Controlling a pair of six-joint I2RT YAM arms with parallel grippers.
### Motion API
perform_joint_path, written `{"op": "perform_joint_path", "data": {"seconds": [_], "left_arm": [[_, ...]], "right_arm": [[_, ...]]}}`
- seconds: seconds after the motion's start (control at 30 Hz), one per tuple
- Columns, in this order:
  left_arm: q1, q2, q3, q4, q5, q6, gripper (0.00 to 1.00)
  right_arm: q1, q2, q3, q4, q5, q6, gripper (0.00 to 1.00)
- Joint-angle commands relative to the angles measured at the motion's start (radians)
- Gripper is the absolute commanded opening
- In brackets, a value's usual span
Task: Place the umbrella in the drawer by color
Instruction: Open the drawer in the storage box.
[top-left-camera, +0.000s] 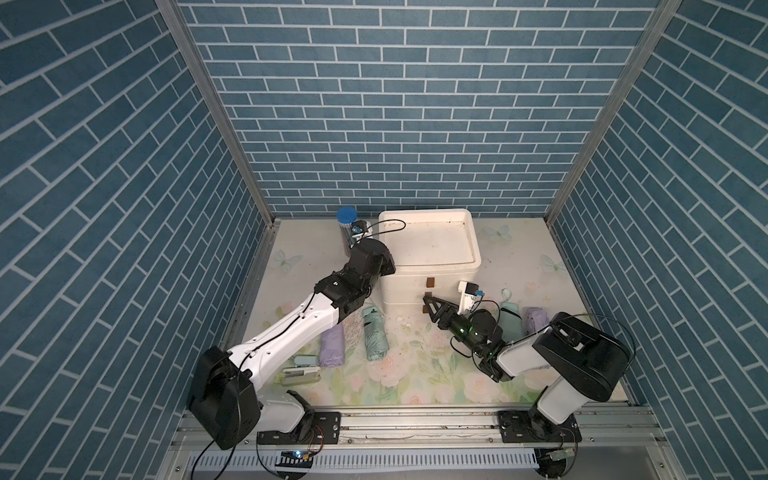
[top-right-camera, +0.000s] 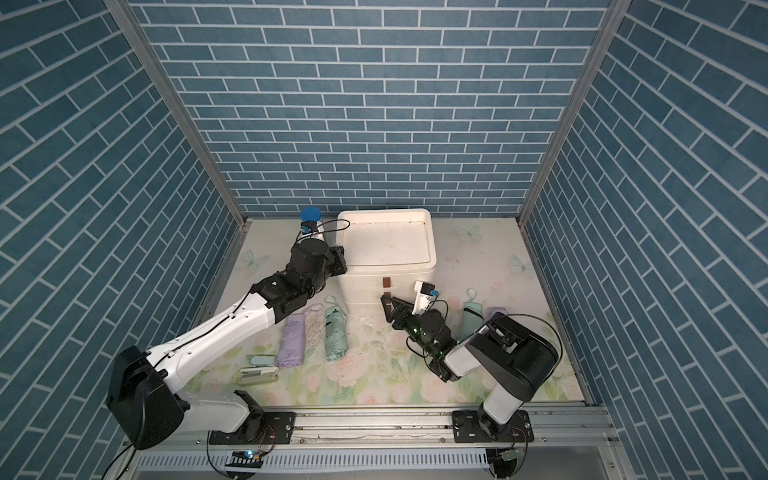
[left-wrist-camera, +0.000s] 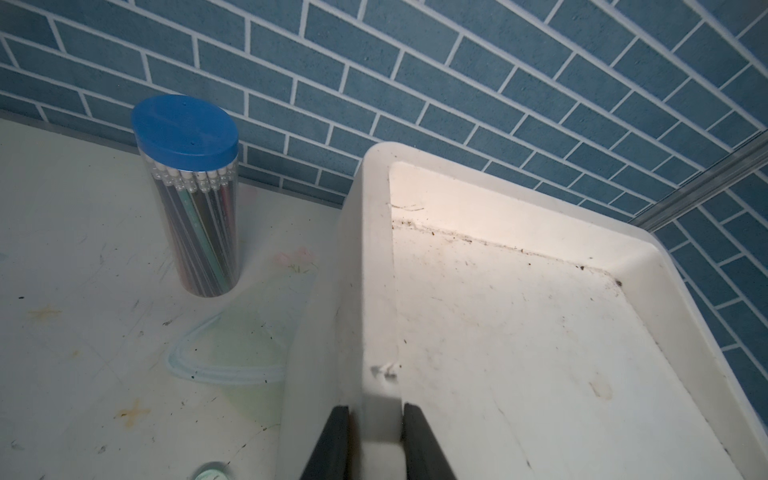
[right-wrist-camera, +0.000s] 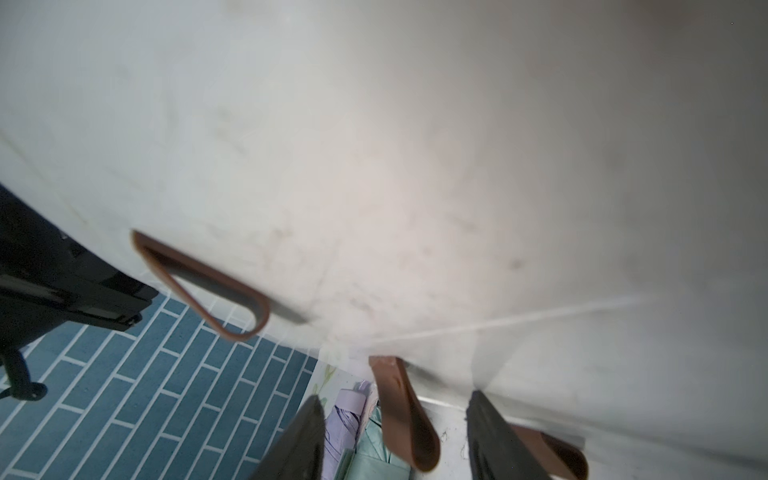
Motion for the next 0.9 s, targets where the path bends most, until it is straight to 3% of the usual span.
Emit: {"op": "perform_joint_path", "data": {"seconds": [0.0, 0.13, 0.33, 0.63, 0.87], "left_arm": [[-0.019, -0.008, -0.048, -0.152, 0.067, 0.008, 0.00], [-0.019, -0.004, -0.051, -0.147, 0.070, 0.000, 0.00], [-0.019, 0.014, -0.050, -0.137, 0.061, -0.016, 0.00], [-0.020, 0.044, -0.035, -0.171, -0.020, -0.100, 0.00], [-0.017, 0.067, -0.044, -0.170, -0.048, -0.158, 0.00]], "right_arm": [[-0.006, 0.035, 0.033, 0.028, -0.011, 0.041, 0.52], [-0.006, 0.045, 0.032, 0.049, -0.014, 0.048, 0.39], [-0.006, -0.028, 0.022, -0.048, 0.005, 0.011, 0.00], [0.023, -0.167, -0.002, -0.282, 0.022, -0.045, 0.00], [0.134, -0.327, -0.029, -0.550, 0.161, -0.103, 0.00]]}}
